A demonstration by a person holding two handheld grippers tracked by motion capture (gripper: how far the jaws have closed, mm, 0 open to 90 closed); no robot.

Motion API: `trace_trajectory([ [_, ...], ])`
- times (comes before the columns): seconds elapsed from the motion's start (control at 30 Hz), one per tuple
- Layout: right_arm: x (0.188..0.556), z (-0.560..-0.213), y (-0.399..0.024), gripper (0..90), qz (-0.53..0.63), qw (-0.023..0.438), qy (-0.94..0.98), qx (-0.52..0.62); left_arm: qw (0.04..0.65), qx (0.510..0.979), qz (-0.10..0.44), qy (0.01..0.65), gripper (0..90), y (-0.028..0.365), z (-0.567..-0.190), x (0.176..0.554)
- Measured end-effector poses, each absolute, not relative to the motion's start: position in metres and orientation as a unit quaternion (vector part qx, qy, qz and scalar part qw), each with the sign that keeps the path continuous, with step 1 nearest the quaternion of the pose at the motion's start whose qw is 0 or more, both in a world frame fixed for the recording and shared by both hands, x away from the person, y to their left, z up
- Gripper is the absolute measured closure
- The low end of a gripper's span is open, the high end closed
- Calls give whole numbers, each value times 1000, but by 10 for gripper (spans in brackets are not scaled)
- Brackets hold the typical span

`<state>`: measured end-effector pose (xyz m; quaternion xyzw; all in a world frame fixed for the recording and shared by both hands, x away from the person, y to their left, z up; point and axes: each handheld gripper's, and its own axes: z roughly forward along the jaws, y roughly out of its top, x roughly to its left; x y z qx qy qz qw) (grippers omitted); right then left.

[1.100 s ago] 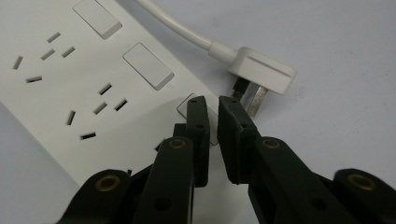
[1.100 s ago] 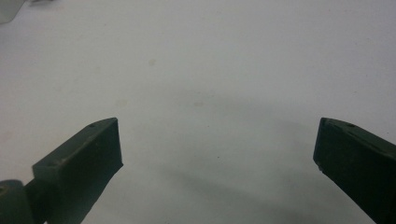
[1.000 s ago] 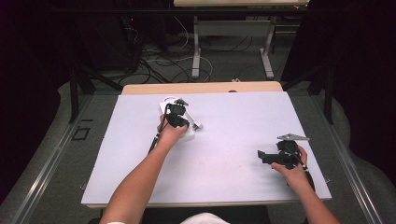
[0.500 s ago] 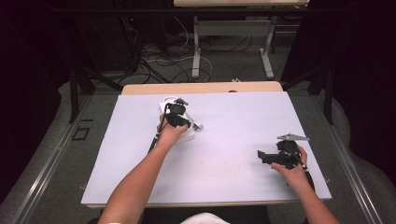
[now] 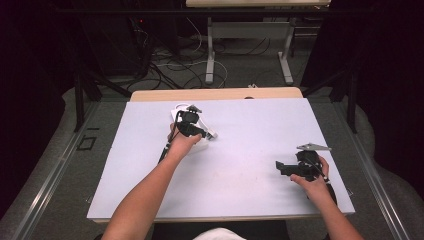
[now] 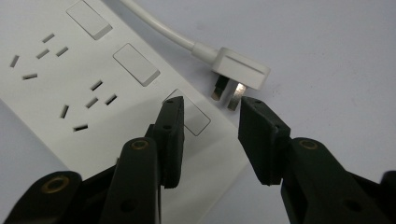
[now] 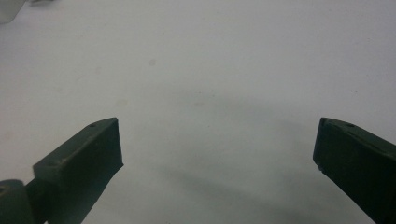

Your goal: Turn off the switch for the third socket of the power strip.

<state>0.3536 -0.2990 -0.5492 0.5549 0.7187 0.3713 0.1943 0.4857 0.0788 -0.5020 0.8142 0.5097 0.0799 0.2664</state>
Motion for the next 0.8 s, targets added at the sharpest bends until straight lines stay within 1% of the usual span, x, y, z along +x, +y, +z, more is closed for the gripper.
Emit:
trace_trajectory([
  [0.8,353,-549,-299,7,372,197,718,554,314,809,64,493,456,87,-488,470],
])
